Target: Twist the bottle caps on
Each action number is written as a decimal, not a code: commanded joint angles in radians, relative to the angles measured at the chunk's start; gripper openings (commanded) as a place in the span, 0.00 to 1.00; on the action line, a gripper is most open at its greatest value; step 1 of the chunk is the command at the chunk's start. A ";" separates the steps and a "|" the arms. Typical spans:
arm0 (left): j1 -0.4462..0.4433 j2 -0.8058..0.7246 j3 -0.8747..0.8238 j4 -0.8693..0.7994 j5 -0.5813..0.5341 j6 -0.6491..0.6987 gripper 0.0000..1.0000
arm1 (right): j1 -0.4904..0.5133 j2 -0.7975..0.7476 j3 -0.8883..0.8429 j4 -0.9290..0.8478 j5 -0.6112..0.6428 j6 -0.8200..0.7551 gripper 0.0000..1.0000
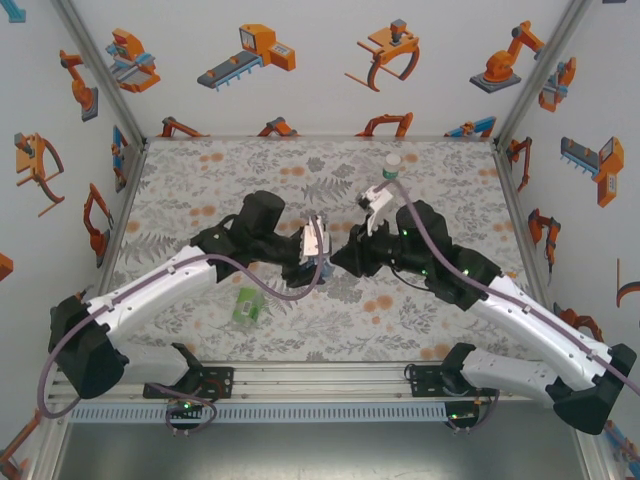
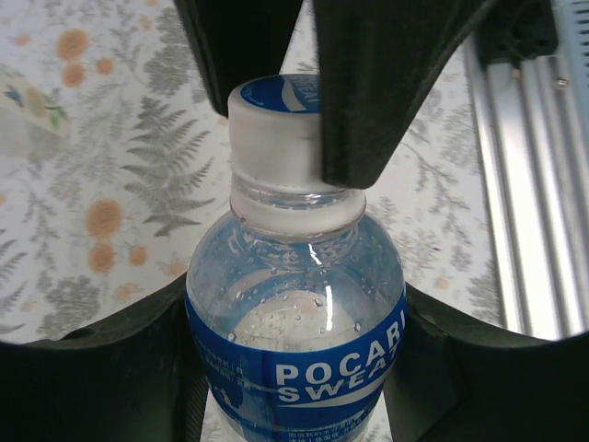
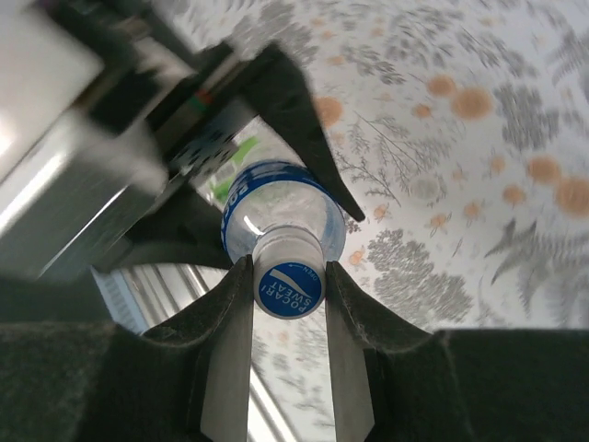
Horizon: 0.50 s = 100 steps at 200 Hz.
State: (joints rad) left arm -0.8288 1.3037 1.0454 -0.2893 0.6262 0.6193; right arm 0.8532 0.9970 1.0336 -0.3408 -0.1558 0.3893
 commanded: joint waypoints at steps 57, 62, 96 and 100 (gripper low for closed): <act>-0.003 0.087 0.038 0.274 -0.061 -0.033 0.00 | 0.002 -0.001 -0.035 -0.128 0.320 0.837 0.06; -0.003 0.092 0.038 0.279 -0.056 -0.033 0.00 | 0.002 0.003 -0.027 -0.131 0.318 0.827 0.07; -0.003 0.096 0.050 0.241 -0.037 -0.036 0.00 | 0.001 0.014 0.031 -0.157 0.323 0.690 0.25; -0.003 0.095 0.050 0.233 -0.032 -0.035 0.00 | 0.001 0.013 0.036 -0.157 0.323 0.665 0.28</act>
State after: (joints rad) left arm -0.8326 1.4113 1.0435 -0.1234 0.5690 0.6086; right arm 0.8509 1.0077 1.0145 -0.4374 0.1745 1.1194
